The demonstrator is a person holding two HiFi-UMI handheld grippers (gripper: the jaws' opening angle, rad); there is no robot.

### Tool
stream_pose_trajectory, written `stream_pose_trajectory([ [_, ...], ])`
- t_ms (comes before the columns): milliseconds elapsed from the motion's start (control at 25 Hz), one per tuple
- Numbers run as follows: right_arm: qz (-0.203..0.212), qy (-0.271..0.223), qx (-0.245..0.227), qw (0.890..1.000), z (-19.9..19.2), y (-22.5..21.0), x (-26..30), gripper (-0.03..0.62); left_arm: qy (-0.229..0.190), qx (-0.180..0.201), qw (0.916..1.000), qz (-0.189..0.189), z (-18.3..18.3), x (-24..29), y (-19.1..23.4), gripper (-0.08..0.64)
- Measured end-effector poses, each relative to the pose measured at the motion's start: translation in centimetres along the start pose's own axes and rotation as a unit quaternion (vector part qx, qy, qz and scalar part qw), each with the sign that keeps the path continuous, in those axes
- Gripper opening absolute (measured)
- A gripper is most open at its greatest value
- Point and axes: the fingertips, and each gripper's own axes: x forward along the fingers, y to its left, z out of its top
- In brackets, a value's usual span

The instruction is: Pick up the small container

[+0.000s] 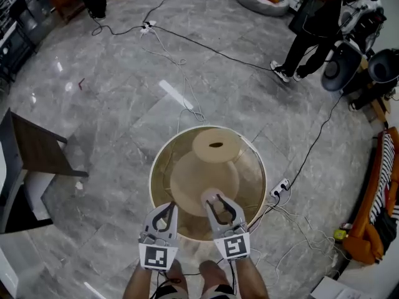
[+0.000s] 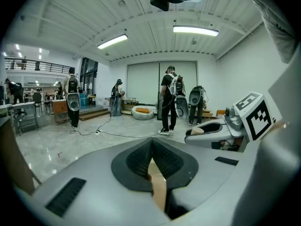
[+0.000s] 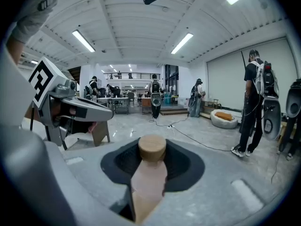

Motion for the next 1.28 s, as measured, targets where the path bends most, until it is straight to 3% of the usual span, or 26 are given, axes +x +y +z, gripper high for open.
stream_pose_trajectory([
  [200,-0.013,-0.023,0.0,1.0,4.1,-0.1,-3.5,0.13,-0.015,0.035,0.9992,-0.011,3.7,-2.5,-1.4,0.017],
  [280,-0.02,-0.028,0.001,0.999,5.7,-0.1,-4.9,0.13,-0.018,0.029,0.9993,-0.012,5.2,-3.6,-1.9,0.017],
  [480,-0.037,-0.037,0.0,0.999,9.8,-0.4,-9.0,0.13,-0.031,0.091,0.9949,-0.032,8.0,-6.3,-3.8,0.017],
  [800,-0.059,-0.048,-0.004,0.997,15.0,-0.4,-15.7,0.13,-0.046,0.082,0.995,-0.033,13.9,-10.6,-6.5,0.017],
  [960,-0.073,-0.059,-0.002,0.996,16.9,-0.4,-18.6,0.13,-0.055,0.108,0.9918,-0.042,16.1,-12.5,-7.5,0.017],
  [1280,-0.102,-0.064,-0.004,0.993,18.6,0.9,-24.8,0.13,-0.062,0.102,0.9912,-0.058,17.2,-16.9,-10.4,0.017],
])
